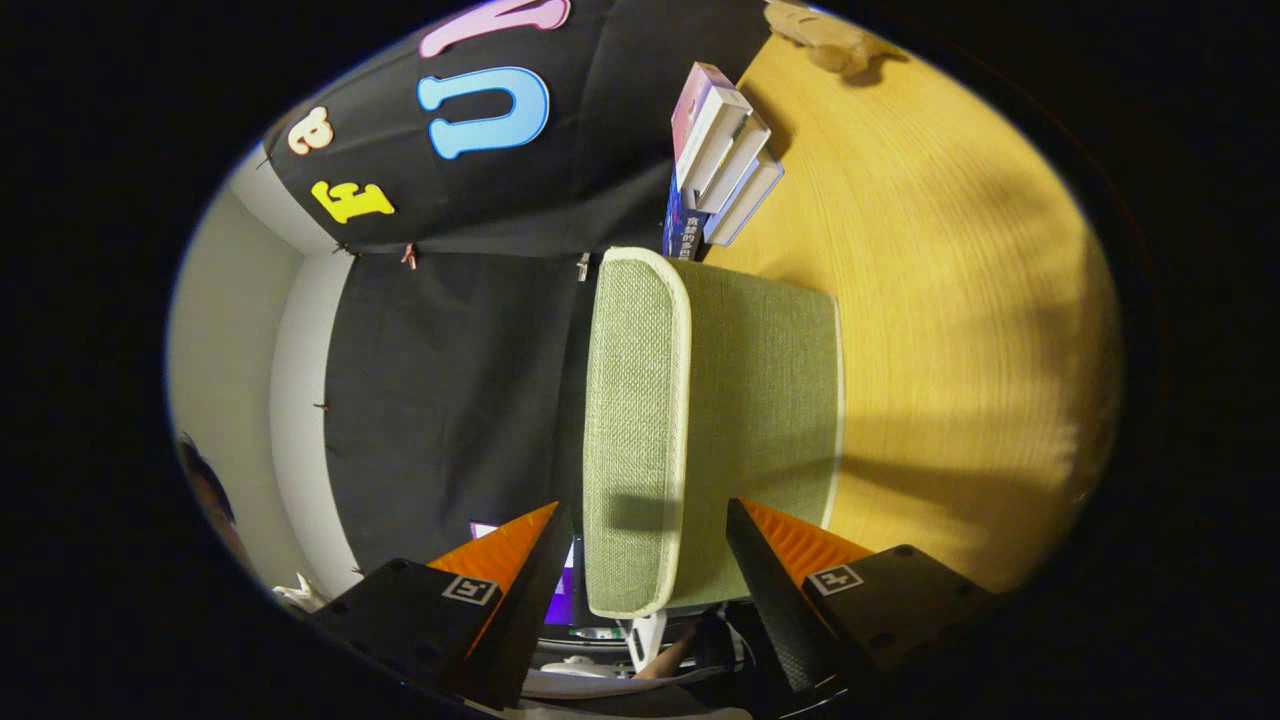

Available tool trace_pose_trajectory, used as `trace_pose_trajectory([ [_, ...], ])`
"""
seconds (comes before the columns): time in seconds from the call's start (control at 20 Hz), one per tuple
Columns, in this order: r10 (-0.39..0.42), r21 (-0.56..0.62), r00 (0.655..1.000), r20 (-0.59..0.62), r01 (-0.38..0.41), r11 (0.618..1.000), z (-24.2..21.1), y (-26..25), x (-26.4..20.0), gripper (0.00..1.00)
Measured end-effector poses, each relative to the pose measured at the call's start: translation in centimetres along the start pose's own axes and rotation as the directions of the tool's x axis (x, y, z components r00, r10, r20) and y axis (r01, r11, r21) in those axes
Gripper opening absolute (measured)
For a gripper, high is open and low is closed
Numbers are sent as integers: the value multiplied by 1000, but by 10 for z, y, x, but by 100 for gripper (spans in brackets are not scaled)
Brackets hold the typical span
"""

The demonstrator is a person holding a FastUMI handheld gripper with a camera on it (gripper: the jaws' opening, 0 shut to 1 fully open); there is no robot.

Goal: Open the storage box then place both shoes into the box .Put the left shoe in first, then the right shoe, with the right side of both shoes facing outward in a uniform manner.

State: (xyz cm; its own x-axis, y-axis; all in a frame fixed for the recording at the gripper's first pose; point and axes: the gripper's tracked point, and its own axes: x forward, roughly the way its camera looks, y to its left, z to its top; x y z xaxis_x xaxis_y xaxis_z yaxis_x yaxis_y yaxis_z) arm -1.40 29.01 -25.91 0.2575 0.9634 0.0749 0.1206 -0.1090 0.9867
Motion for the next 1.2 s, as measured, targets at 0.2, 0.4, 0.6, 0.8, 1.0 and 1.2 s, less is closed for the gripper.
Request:
trace_pose_trajectory([
  [0.2,85,48,996,-9,-85,995,0,0,16,90],
  [0.4,133,64,991,31,-135,989,12,-1,18,55],
  [0.6,186,30,980,71,-189,982,20,9,6,10],
  [0.8,158,-2,984,86,-159,987,21,23,4,5],
  [1.0,114,-87,986,120,-104,991,21,54,0,5],
  [1.2,123,-189,979,164,-91,978,25,114,8,5],
])
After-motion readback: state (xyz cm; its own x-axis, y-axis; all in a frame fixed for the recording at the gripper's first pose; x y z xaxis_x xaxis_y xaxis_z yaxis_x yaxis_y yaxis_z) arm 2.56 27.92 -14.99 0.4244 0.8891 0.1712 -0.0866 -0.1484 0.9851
